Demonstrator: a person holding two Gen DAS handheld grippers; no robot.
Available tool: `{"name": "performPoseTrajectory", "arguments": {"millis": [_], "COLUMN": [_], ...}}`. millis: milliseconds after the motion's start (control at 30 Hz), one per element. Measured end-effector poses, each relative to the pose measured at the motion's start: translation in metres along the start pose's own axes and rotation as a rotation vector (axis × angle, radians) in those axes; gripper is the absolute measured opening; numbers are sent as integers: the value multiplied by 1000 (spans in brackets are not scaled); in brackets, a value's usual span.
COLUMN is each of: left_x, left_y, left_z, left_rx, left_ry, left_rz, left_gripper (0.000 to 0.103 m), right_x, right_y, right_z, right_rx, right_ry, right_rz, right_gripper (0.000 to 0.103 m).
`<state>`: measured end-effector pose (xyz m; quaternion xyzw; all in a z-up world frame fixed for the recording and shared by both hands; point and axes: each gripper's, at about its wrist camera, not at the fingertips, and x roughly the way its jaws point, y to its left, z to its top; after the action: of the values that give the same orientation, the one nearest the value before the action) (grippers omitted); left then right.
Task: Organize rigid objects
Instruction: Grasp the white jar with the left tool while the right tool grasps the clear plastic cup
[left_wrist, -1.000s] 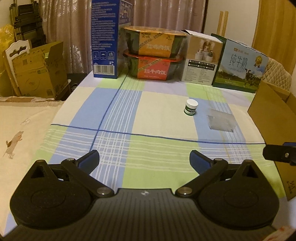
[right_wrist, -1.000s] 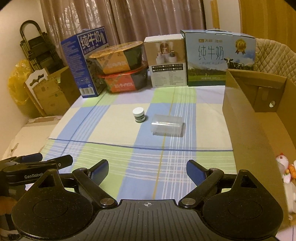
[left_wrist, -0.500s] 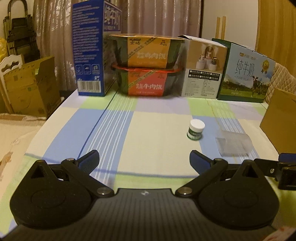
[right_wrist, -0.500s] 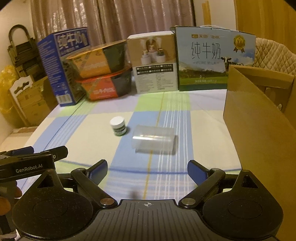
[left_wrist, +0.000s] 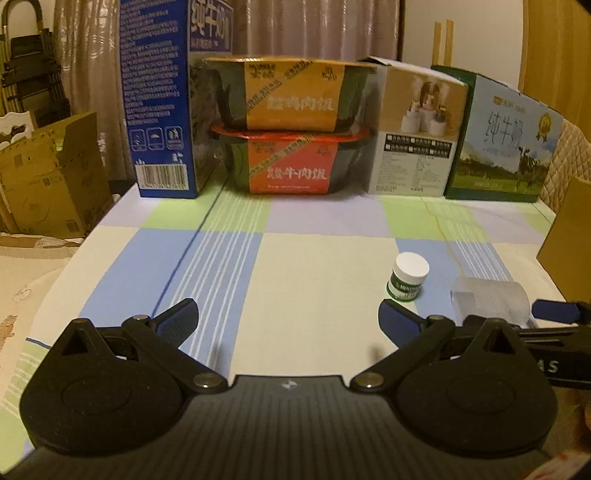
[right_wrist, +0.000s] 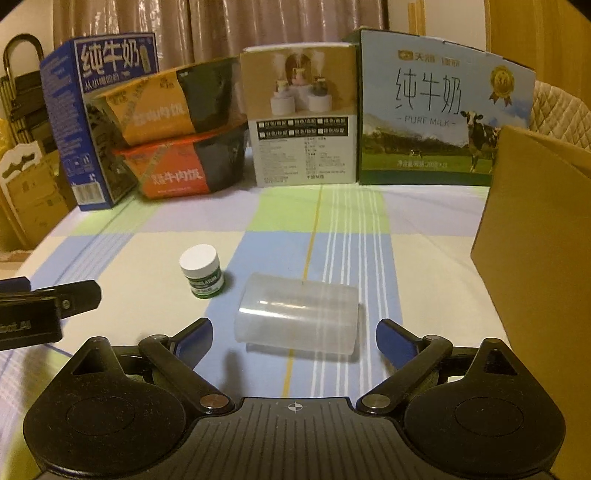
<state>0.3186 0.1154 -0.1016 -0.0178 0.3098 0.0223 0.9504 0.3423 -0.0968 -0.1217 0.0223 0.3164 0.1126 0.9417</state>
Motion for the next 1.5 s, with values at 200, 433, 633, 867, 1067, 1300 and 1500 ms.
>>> {"name": "performPoseTrajectory", "arguments": {"millis": [200, 433, 633, 867, 1067, 1300, 1500], "left_x": [4, 8, 9, 16, 28, 53, 62], "left_y": [3, -1, -7, -25, -47, -61, -66], "left_z": [0, -1, -2, 4, 10, 3, 4], "left_rx": [-23, -20, 0, 61, 130, 174, 139], "left_ry": [-1, 5, 0, -42, -65, -39, -44], "left_rz": [-20, -30, -55, -136, -211, -233, -230], "left_gripper": [102, 102, 102, 102, 91, 69, 52], "right_x": [6, 4, -1, -20, -23, -23, -19], "right_y": [0, -1, -3, -18, -34, -38, -40], "right_z": [-4, -3, -5, -6, -8, -8, -9], "right_rx": [-18, -40, -63, -85, -59, -42, -33], "right_ry": [-4, -31, -19, -28, -13, -1, 17], "right_rz": [-11, -14, -19, -60, -81, -77, -76], "right_gripper": [92, 80, 69, 69, 69, 69, 69]}}
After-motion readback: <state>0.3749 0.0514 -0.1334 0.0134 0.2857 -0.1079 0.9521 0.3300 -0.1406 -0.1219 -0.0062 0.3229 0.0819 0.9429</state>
